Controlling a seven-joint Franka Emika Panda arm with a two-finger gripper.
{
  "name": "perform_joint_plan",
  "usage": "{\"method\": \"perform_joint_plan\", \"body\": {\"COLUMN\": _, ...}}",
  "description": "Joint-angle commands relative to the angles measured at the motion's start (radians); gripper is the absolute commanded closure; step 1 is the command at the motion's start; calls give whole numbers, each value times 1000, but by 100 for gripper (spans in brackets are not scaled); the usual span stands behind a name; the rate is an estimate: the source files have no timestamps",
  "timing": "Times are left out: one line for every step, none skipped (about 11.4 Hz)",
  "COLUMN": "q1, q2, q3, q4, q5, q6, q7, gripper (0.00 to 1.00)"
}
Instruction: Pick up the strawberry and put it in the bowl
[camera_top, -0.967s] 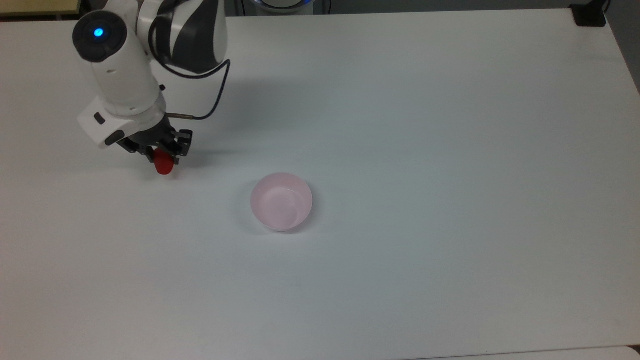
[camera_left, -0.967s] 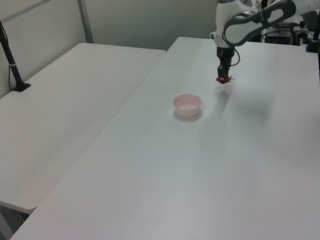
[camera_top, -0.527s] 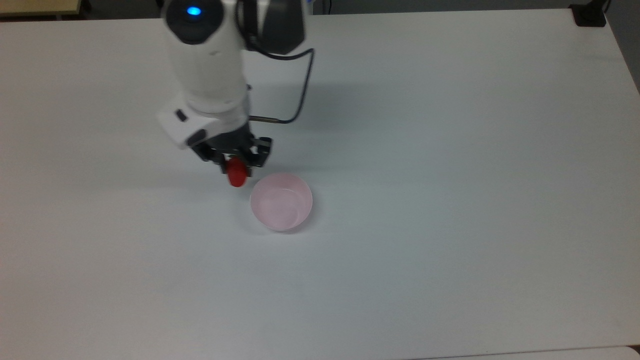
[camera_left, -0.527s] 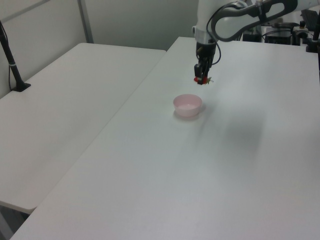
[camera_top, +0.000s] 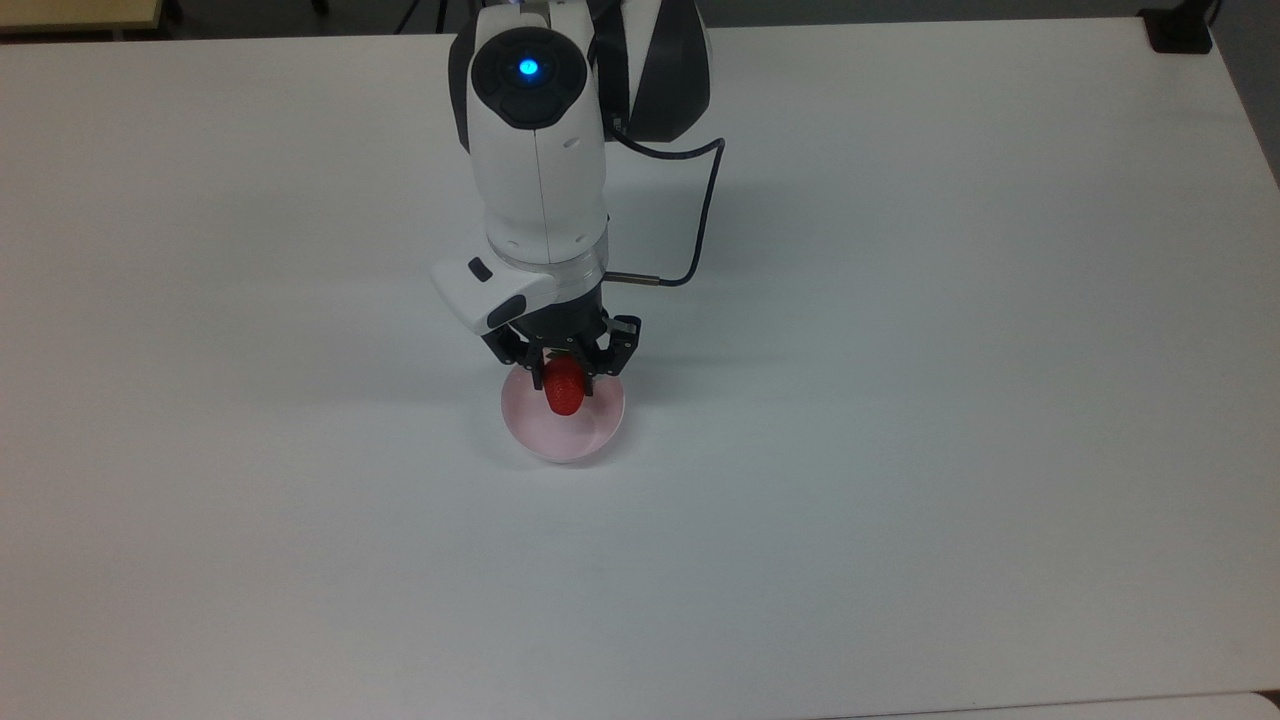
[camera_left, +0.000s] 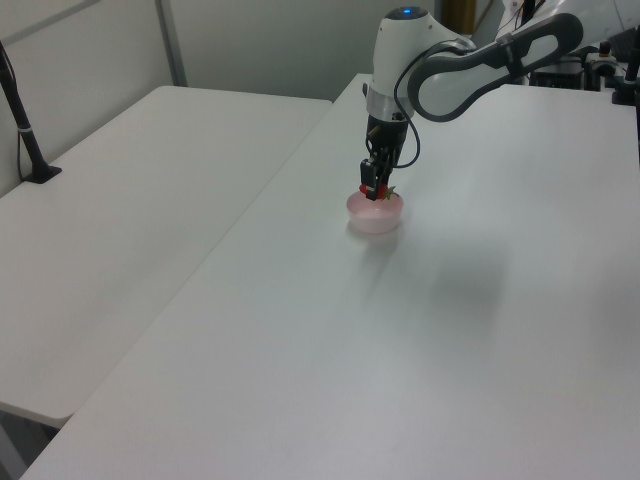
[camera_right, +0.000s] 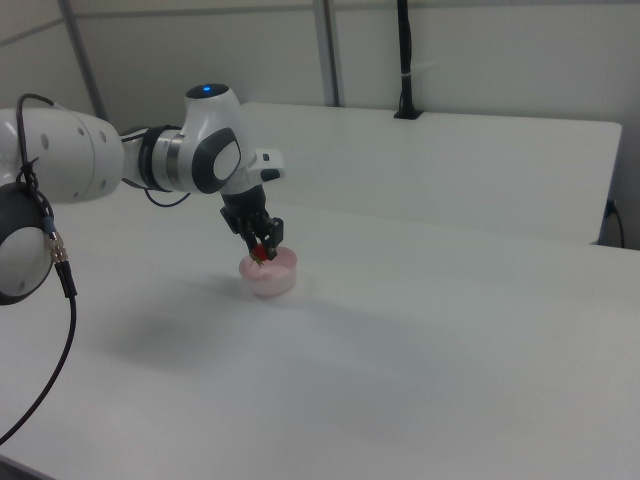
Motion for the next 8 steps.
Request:
{"method": "perform_joint_plan", "body": {"q1": 10, "q2": -47, "q3": -17, "q4": -6, "q5": -4, "q6": -97, "q7": 7, "gripper": 0}}
{"method": "perform_joint_plan", "body": {"q1": 28, "q2": -86, "q3": -22, "q4": -6, "q5": -7, "q6": -171, "q7": 0, "gripper": 0}}
{"method": "perform_joint_plan", "body": {"q1": 42, "q2": -131, "q3": -37, "q4": -7, "q5": -12, "q6": -221, "q7": -13, "gripper": 0}}
{"method": "perform_joint_plan", "body": {"q1": 63, "q2": -178, "q3": -60, "q4": -7, "q5": -12, "q6": -293, "q7": -17, "gripper": 0}}
{"method": "perform_joint_plan", "body": {"q1": 109, "q2": -227, "q3": -90, "q4": -7, "q5": -12, "q6": -368, "q7": -17, "gripper": 0}}
{"method": "perform_joint_plan", "body": {"q1": 162, "q2": -275, "q3": -132, "q4": -7, "q5": -12, "q6": -456, "q7": -16, "gripper": 0}}
{"method": "perform_joint_plan", "body": {"q1": 199, "q2": -326, "q3": -159, "q4": -9, "q5": -10, "q6": -516, "q7": -14, "gripper": 0}}
{"method": "perform_joint_plan", "body": {"q1": 206, "q2": -373, "q3": -161, "q4": -21, "q5": -4, "q6": -565, "q7": -13, "gripper": 0}}
